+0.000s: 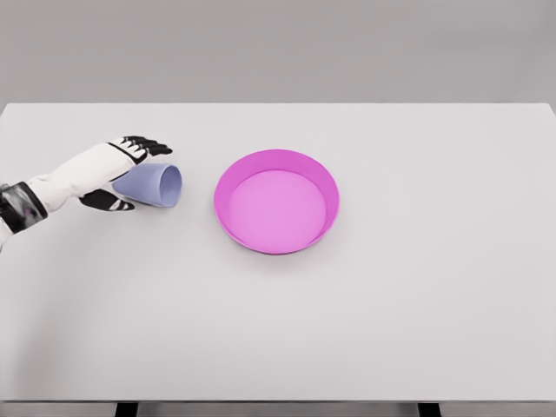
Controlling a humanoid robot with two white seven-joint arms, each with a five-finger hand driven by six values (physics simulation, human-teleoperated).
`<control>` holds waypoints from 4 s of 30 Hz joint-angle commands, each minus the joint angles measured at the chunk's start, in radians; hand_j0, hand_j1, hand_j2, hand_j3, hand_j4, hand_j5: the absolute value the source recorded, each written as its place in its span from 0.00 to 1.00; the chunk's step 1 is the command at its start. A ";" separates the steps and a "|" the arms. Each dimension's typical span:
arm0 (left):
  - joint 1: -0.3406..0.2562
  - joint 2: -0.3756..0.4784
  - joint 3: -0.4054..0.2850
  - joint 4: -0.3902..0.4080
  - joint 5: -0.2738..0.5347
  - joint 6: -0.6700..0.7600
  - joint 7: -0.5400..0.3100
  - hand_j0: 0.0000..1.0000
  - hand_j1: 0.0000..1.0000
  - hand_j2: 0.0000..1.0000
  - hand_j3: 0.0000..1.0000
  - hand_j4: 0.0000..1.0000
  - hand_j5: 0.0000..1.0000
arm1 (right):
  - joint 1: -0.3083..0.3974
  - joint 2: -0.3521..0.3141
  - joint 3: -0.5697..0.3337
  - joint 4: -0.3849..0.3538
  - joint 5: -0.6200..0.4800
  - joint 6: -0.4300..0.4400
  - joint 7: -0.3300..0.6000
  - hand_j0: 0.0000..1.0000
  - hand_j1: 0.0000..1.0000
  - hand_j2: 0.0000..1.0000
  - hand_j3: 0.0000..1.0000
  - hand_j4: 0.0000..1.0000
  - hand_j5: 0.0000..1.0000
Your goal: Flip the cup with left arm and place it on the plate
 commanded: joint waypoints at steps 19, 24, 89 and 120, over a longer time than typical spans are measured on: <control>0.006 -0.035 -0.050 0.009 0.041 0.000 -0.033 1.00 1.00 1.00 1.00 1.00 1.00 | 0.002 0.000 0.000 0.000 0.000 0.000 0.000 1.00 1.00 1.00 1.00 1.00 1.00; 0.003 -0.026 -0.041 0.020 0.078 0.000 -0.033 1.00 1.00 1.00 1.00 1.00 1.00 | 0.000 0.000 0.000 0.000 0.000 0.000 0.000 1.00 1.00 1.00 1.00 1.00 1.00; -0.043 -0.086 -0.044 0.142 0.192 0.000 -0.061 0.79 0.79 0.79 0.79 0.79 0.79 | 0.000 0.000 0.000 0.000 0.000 0.000 0.000 1.00 1.00 1.00 1.00 1.00 1.00; -0.041 -0.201 -0.038 0.106 0.466 0.000 -0.063 0.74 0.74 0.74 0.74 0.74 0.74 | 0.002 0.000 0.000 0.000 0.000 0.000 0.000 1.00 1.00 1.00 1.00 1.00 1.00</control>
